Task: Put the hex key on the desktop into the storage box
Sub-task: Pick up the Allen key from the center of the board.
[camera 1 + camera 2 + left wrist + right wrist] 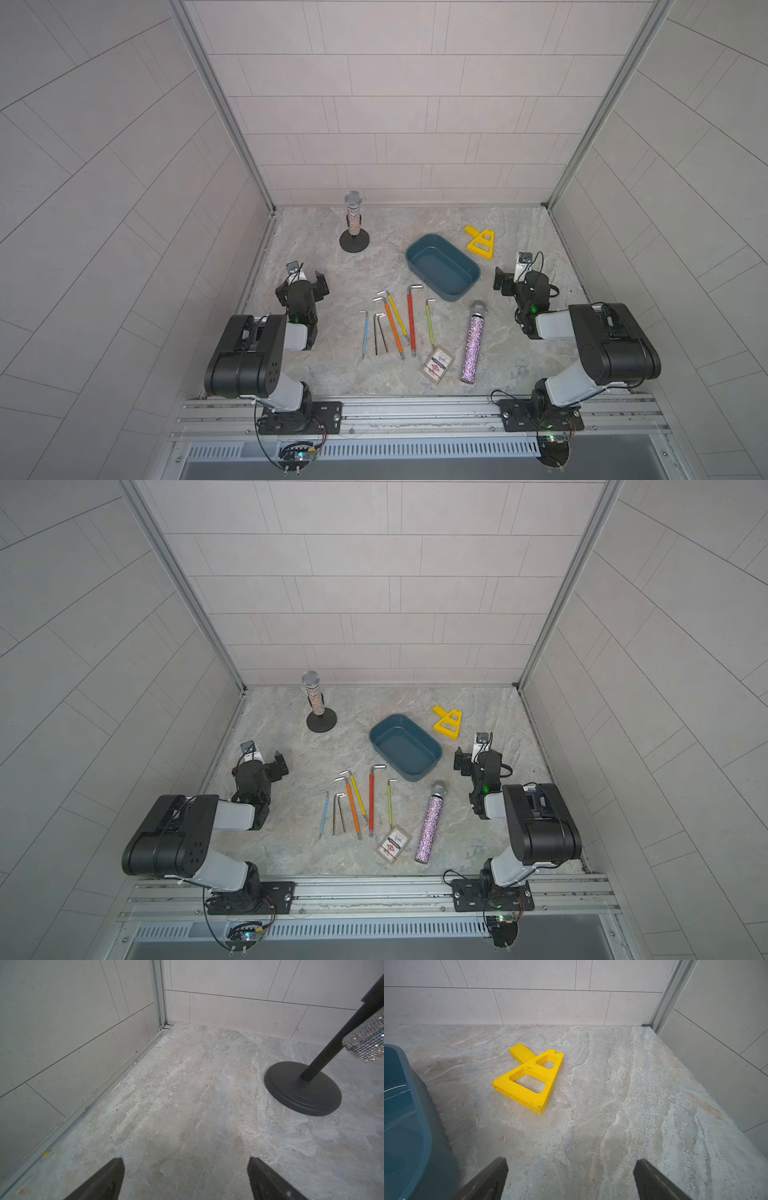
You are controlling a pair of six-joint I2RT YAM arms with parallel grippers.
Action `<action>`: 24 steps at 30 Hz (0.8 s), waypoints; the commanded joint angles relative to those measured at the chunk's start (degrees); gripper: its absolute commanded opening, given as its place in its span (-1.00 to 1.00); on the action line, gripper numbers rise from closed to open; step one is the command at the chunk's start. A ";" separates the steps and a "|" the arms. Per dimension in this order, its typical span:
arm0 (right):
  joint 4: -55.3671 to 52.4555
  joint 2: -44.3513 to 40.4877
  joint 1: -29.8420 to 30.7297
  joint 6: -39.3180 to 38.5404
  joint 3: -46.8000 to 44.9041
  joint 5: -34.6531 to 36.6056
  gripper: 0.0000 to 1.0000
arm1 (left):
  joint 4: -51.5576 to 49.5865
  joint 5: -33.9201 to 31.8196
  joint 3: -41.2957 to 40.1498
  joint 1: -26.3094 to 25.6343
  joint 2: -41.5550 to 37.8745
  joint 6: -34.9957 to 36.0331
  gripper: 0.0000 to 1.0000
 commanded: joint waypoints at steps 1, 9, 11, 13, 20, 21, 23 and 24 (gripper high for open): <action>-0.15 0.20 -0.25 -0.38 0.45 -0.13 1.00 | 0.72 -0.43 -0.08 -0.06 -0.76 -0.26 1.00; -0.15 0.20 -0.24 -0.33 0.45 -0.15 1.00 | 0.74 -0.37 -0.10 -0.11 -0.76 -0.24 1.00; -0.15 0.20 -0.24 -0.33 0.45 -0.19 1.00 | 0.72 -0.44 -0.08 -0.05 -0.75 -0.26 1.00; -0.15 0.20 -0.24 -0.33 0.45 -0.17 1.00 | 0.74 -0.40 -0.08 -0.06 -0.79 -0.27 1.00; -0.13 0.12 -0.25 -0.39 0.34 -0.17 1.00 | 0.44 -0.35 0.27 -0.10 -0.67 -0.15 1.00; -0.03 0.04 -0.31 -0.40 0.32 -0.01 1.00 | 0.56 -0.27 0.05 -0.12 -0.71 -0.09 1.00; 1.76 -1.01 -0.30 0.60 -0.91 1.97 1.00 | 2.08 -0.24 -1.19 -0.12 -1.17 -0.15 1.00; 1.91 -2.49 -0.24 0.92 -1.60 3.31 1.00 | 3.26 -0.67 -1.95 -0.05 -1.48 -0.18 1.00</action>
